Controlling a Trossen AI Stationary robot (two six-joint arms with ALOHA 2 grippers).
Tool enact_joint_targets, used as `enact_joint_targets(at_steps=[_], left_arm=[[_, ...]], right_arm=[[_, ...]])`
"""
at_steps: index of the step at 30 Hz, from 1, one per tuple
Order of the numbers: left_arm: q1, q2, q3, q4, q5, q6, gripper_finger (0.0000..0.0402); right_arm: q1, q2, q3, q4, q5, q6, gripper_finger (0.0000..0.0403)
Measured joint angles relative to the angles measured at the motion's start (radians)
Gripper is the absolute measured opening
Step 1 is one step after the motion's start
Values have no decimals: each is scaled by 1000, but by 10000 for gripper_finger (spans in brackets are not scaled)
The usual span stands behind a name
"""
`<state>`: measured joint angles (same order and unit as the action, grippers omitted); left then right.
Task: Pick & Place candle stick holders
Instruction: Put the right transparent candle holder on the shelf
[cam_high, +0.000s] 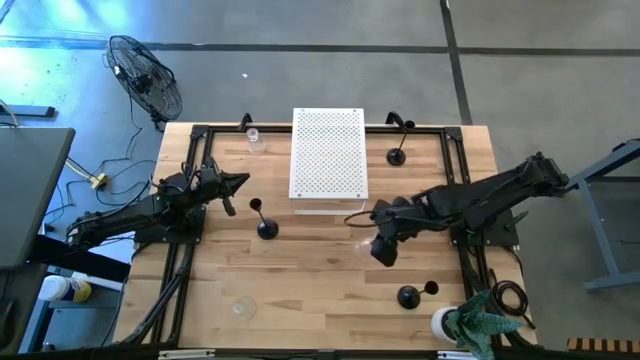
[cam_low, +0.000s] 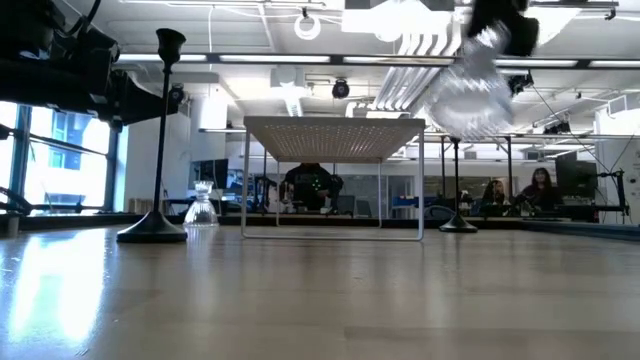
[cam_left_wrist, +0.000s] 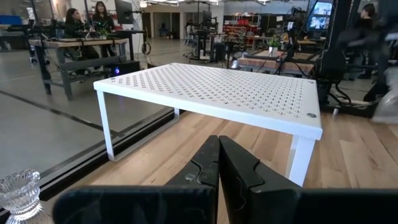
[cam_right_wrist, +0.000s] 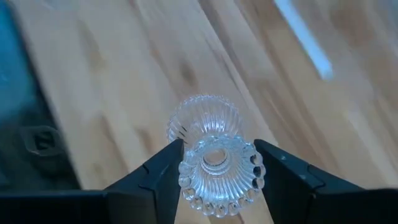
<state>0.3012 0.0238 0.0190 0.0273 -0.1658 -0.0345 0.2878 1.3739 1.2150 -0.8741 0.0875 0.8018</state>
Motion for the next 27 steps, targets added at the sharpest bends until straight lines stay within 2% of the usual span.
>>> enact_joint_targets(at_steps=[4, 8, 14, 19, 27], left_arm=[[0, 0, 0, 0, 0, 0, 0], [0, 0, 0, 0, 0, 0, 0], [0, 0, 0, 0, 0, 0, 0], [0, 0, 0, 0, 0, 0, 0], [0, 0, 0, 0, 0, 0, 0]], right_arm=[[-36, 5, 111, 52, 64, -78, 179], [-116, 45, 233, 43, 77, -231, 179], [-296, 167, 436, 24, -11, -434, 179], [-427, 314, 623, -68, -91, -607, 179], [-534, 559, 904, -216, -198, -818, 179]])
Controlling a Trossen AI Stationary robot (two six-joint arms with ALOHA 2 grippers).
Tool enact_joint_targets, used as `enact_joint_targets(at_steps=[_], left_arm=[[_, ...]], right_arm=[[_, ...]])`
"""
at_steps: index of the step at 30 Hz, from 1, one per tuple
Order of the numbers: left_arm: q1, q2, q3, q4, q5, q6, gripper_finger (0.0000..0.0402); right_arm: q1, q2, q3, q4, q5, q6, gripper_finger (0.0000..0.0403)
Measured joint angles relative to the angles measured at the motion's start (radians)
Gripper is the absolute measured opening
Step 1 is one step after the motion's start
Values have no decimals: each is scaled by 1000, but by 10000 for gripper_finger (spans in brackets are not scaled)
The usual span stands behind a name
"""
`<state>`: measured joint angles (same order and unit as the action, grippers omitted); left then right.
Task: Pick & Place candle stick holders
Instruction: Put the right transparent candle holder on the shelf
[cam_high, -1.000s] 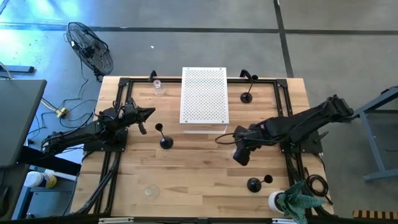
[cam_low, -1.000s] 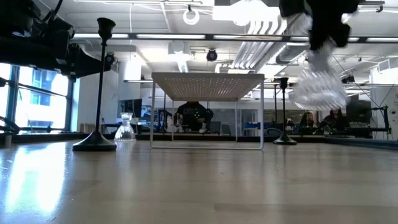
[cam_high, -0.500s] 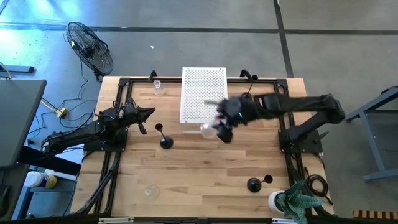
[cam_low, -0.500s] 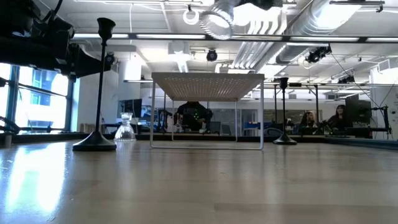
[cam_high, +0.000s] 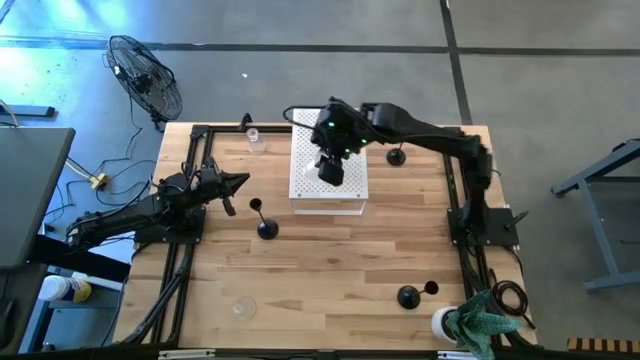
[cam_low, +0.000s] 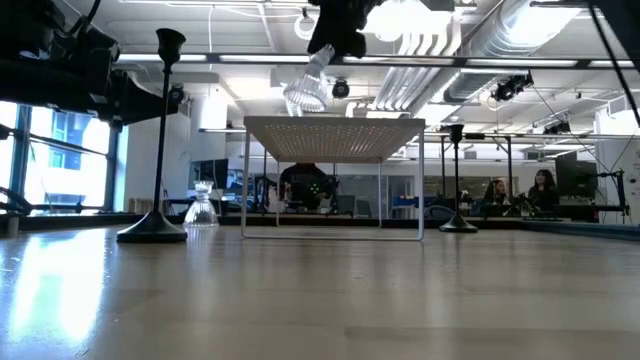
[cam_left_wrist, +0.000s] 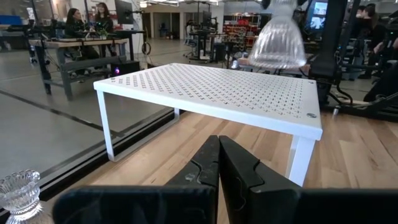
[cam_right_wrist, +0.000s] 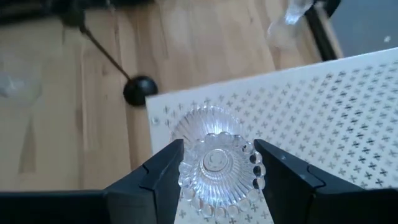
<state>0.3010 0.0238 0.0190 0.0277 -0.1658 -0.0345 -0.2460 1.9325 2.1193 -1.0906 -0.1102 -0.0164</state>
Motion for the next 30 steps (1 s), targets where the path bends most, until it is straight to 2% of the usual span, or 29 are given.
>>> enact_joint_targets(at_steps=[6, 12, 17, 23, 30], left_arm=[[0, 0, 0, 0, 0, 0, 0], [0, 0, 0, 0, 0, 0, 0], [0, 0, 0, 0, 0, 0, 0], [0, 0, 0, -3, 0, -1, 0], [0, 0, 0, -4, 0, -14, 0]], right_arm=[[-3, 116, 149, -174, 68, -101, 179], [-4, 150, 202, -265, 169, -139, 179], [-3, 150, 202, -264, 191, -142, 179], [15, 150, 202, -191, 311, -190, 202], [18, 150, 202, -165, 249, -197, 246]])
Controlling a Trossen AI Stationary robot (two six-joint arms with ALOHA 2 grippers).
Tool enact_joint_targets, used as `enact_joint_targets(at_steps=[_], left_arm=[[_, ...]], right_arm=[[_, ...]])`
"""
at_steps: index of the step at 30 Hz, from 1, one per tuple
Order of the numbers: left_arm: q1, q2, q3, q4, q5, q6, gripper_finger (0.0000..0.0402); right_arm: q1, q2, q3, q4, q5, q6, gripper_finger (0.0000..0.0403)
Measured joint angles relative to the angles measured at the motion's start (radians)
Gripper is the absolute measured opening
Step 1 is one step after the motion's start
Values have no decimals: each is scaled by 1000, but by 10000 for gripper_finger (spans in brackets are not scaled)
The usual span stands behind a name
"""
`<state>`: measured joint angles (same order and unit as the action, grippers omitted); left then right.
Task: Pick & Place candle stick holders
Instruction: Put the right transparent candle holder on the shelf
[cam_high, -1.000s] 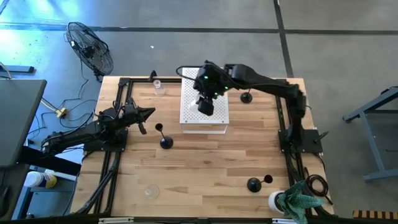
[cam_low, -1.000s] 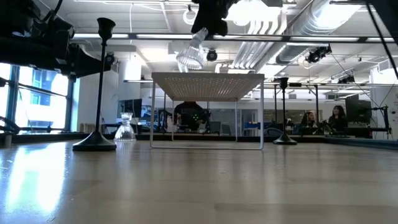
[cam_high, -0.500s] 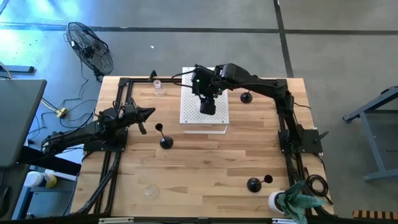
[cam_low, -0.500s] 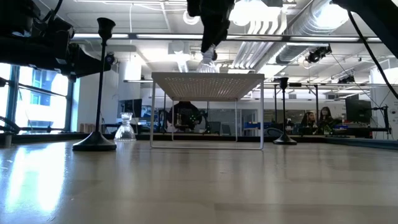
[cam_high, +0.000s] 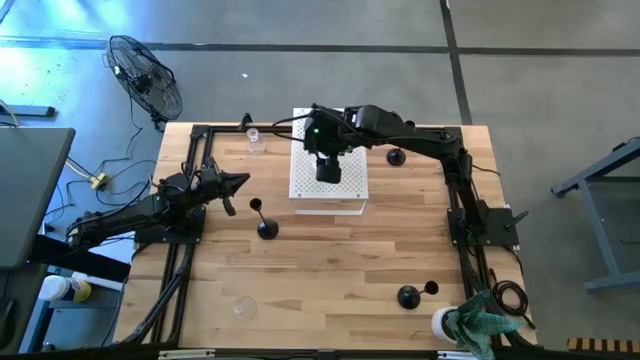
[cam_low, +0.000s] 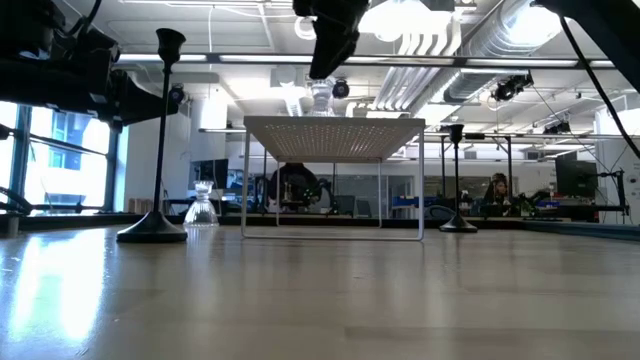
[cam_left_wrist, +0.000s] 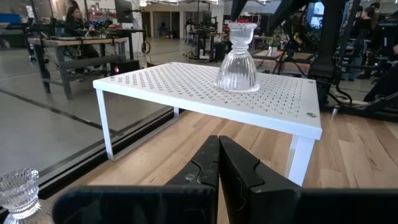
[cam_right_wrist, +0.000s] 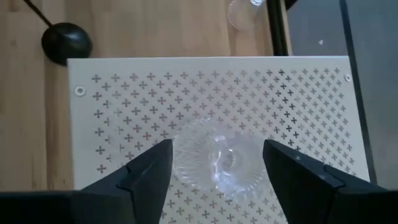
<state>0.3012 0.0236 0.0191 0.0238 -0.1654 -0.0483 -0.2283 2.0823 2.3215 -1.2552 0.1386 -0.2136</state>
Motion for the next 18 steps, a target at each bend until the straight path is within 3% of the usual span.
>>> enact_joint_targets(at_steps=[5, 11, 14, 18], left_arm=[[0, 0, 0, -1, 0, -9, 0], [0, 0, 0, -5, 15, -18, 0], [0, 0, 0, -11, 50, -35, 0], [0, 0, 0, -12, 59, -42, 0]], right_arm=[[3, -20, 15, 5, 43, -29, 241], [29, -129, 13, 10, 121, -51, 174], [34, -208, -86, 50, 97, -29, 120], [39, -353, -364, 245, 56, -27, 35]])
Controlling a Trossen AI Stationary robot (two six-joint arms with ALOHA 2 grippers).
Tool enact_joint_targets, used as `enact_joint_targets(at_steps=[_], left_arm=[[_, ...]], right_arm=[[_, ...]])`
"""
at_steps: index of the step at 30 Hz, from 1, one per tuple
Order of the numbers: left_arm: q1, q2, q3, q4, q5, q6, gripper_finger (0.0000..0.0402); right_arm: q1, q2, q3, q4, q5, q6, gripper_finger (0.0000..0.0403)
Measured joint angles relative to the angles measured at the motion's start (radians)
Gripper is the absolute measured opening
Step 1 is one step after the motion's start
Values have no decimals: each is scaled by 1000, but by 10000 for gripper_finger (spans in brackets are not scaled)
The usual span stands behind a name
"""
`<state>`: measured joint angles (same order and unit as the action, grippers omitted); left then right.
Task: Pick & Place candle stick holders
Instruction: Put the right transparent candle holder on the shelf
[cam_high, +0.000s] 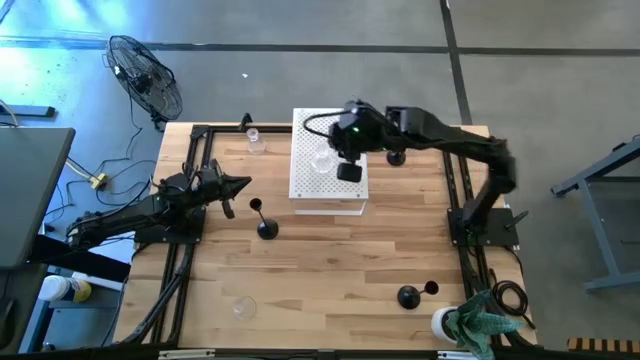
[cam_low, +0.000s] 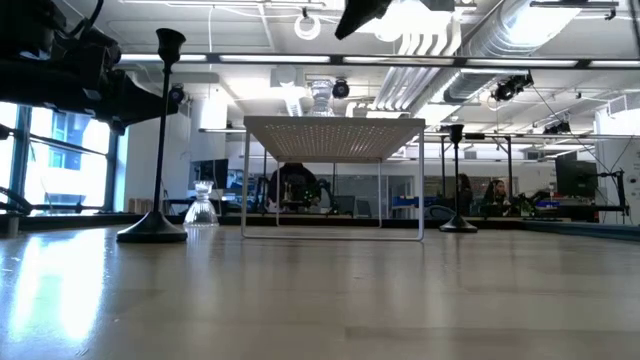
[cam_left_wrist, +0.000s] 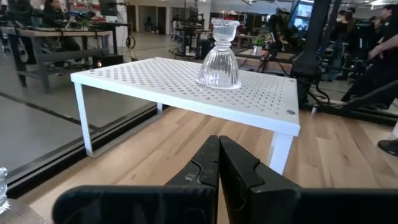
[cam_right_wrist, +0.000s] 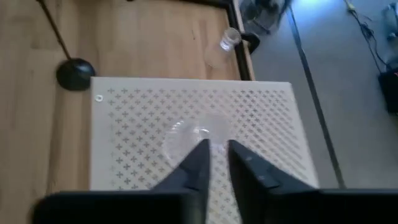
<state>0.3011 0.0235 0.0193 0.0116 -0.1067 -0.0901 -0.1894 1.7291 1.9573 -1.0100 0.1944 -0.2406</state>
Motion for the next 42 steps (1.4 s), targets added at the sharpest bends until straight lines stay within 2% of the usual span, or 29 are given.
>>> enact_joint_targets(at_steps=[2, 6, 11, 15, 19, 25, 29, 33, 37, 42], left_arm=[[0, 0, 2, 1, -8, -10, 0], [0, 8, 51, -31, -51, 21, 0], [0, 62, 236, -91, -42, 90, 0], [0, 193, 420, -217, -42, 94, 0], [0, 405, 576, -263, -25, 117, 0], [0, 792, 811, -305, 47, 166, 0], [0, 1009, 1001, -371, 98, 162, 0], [0, 1186, 1191, -490, 99, 139, 14], [0, 1317, 1340, -581, 99, 139, 62], [0, 1444, 1472, -649, 97, 140, 152]], right_arm=[[0, -84, -173, 142, -38, 0, 9], [11, -250, -522, 478, -71, 34, 23], [29, -414, -871, 834, -71, 102, 14], [47, -525, -1055, 982, -61, 141, 3], [60, -608, -1211, 1129, -47, 155, 4], [59, -694, -1357, 1275, -47, 155, 2], [59, -738, -1394, 1275, -48, 155, 1], [59, -772, -1412, 1277, -48, 149, 1], [59, -791, -1417, 1278, -60, 133, 2], [59, -796, -1417, 1276, -80, 110, 2]])
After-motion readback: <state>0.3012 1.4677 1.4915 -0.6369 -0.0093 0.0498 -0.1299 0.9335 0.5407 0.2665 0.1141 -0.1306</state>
